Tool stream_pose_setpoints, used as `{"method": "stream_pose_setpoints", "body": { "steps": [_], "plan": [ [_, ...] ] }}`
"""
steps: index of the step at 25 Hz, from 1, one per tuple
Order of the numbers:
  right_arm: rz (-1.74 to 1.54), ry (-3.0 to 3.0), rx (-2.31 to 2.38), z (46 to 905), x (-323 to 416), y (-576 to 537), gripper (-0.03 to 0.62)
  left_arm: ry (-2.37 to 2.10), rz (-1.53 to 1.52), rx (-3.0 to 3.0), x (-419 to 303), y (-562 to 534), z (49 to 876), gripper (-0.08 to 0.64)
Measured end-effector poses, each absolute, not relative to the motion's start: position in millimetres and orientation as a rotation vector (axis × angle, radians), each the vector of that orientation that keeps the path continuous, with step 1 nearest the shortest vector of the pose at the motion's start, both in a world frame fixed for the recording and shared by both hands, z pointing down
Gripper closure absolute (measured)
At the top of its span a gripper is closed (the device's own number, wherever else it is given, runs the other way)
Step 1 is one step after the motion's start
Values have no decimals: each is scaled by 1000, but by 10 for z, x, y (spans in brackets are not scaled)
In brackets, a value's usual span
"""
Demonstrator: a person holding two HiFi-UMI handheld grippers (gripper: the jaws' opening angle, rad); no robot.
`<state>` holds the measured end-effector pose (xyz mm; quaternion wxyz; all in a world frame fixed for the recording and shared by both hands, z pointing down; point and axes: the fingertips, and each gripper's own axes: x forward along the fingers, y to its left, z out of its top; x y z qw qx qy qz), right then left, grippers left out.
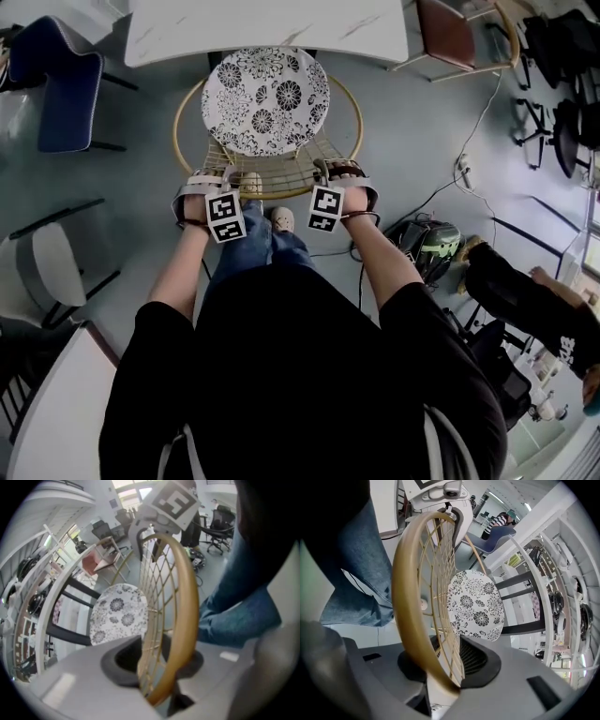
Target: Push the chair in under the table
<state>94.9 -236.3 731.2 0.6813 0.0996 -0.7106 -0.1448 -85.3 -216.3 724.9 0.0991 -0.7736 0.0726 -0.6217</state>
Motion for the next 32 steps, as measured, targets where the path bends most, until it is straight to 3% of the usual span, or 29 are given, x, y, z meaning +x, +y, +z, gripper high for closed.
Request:
{"method": "stream_pose_setpoints", "body": {
  "steps": [16, 19, 23, 24, 32],
  "plan": [
    [-258, -1663, 221, 6858, 771, -2110, 454, 147, -1752, -2575, -968, -1868, 6685, 416],
    [-204, -1696, 224, 6697, 765, -2030, 454, 175, -1694, -2684, -1010, -1886, 6445, 459],
    [-153, -1735, 225, 6461, 768, -1945, 510, 318, -1587, -2786, -1046, -2065, 6116, 513],
    [-148, -1746, 246, 6397, 758, -1961, 549, 351, -1562, -2796, -1046, -2117, 6045, 520],
    [-126, -1870, 529, 5763, 464, -2518, 566, 669, -1286, -2819, -936, -2664, 5402, 551]
  ]
}}
